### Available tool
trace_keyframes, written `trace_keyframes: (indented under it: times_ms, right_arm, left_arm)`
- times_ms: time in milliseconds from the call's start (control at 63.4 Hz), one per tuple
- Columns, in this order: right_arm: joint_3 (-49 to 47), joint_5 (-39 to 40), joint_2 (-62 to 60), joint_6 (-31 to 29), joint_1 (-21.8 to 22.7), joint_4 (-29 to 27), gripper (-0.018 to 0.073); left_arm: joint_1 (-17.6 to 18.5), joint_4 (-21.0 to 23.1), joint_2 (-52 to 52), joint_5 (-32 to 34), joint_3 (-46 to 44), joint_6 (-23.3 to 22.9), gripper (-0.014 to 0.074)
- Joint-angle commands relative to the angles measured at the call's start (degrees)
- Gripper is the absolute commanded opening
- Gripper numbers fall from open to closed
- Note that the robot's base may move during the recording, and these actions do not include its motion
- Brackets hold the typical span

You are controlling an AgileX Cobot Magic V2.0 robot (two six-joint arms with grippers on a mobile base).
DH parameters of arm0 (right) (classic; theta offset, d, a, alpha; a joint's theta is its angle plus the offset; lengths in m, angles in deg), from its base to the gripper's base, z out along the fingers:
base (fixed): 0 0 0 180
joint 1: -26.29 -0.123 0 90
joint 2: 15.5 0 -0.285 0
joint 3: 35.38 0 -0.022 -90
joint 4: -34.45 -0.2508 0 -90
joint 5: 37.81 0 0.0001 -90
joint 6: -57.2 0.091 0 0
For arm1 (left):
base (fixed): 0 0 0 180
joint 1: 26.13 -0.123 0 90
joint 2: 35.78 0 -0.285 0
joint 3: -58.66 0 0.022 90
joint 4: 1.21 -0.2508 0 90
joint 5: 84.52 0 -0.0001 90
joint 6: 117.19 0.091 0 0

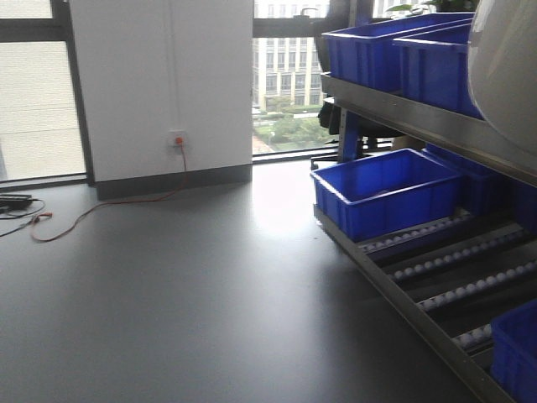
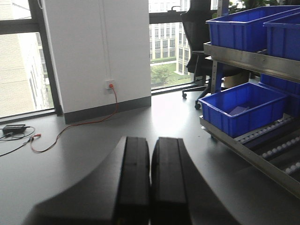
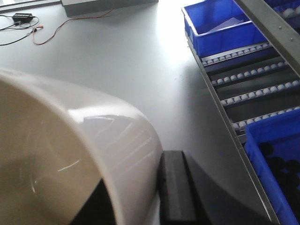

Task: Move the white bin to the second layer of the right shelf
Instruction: 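Turn toward the roller shelf rack with blue crates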

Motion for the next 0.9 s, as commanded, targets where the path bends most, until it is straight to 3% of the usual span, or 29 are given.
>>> trace_keyframes:
  times_ms: [0,883]
  right_arm:
    - [-2.0,5.5,0.0,0.1,0.4,-0.1,0.0057]
    - [-2.0,5.5,0.0,0.1,0.4,-0.1,0.0057]
  left_arm:
    - [0.3,0.3,-0.8,4.9,2.1,-0.2,0.0085]
    - [0.3,0.3,-0.8,4.9,2.1,-0.2,0.0085]
